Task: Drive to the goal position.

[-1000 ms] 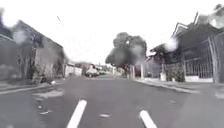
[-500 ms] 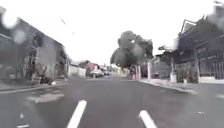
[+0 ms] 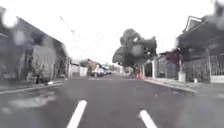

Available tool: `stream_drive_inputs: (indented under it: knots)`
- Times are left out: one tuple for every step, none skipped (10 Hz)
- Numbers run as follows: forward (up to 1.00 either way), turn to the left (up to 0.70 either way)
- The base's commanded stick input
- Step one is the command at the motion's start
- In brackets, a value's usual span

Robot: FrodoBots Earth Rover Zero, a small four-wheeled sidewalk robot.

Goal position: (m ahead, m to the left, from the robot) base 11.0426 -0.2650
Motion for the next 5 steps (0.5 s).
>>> stream_drive_inputs:
  knots:
    - [1.0,0.18]
    - [1.0,0.22]
    - [1.0,0.16]
    - [1.0,0.07]
    - [1.0,0.21]
